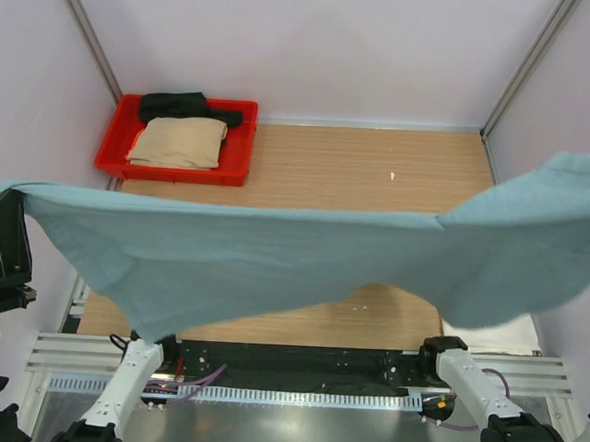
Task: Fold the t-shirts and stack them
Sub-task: Flatten the tshirt out
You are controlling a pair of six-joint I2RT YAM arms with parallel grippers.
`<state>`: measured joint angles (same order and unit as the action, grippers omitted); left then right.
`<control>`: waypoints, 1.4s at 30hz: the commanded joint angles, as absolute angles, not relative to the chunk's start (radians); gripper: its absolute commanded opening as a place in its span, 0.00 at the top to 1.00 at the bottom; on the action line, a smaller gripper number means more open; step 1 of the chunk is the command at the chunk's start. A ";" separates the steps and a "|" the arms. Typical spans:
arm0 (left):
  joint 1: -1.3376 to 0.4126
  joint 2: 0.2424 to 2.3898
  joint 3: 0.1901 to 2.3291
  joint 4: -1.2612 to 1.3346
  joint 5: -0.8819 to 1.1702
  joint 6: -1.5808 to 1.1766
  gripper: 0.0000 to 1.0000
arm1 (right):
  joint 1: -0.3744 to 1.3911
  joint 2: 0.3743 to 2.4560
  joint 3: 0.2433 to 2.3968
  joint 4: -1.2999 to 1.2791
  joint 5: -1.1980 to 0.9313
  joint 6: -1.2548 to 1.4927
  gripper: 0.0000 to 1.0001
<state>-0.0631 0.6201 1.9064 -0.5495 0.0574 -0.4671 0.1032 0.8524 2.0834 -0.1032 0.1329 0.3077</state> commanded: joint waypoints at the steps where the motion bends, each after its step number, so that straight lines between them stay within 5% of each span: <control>1: -0.057 0.626 1.881 -0.511 0.037 -0.453 1.00 | 0.121 0.887 2.074 -0.069 0.101 0.299 0.99; 12: -0.057 0.679 1.395 -0.416 -0.083 -0.400 1.00 | 0.123 1.130 1.576 0.162 0.089 0.290 0.99; 21: -0.057 1.023 0.924 -0.007 -0.178 -0.334 1.00 | 0.097 1.538 1.321 0.541 0.123 0.262 0.99; 30: -0.049 1.475 0.989 0.166 -0.158 -0.377 1.00 | 0.091 1.902 1.427 0.601 0.049 0.287 0.99; 42: -0.041 1.568 1.083 0.071 -0.262 -0.356 1.00 | 0.091 1.964 1.509 0.529 -0.026 0.267 0.99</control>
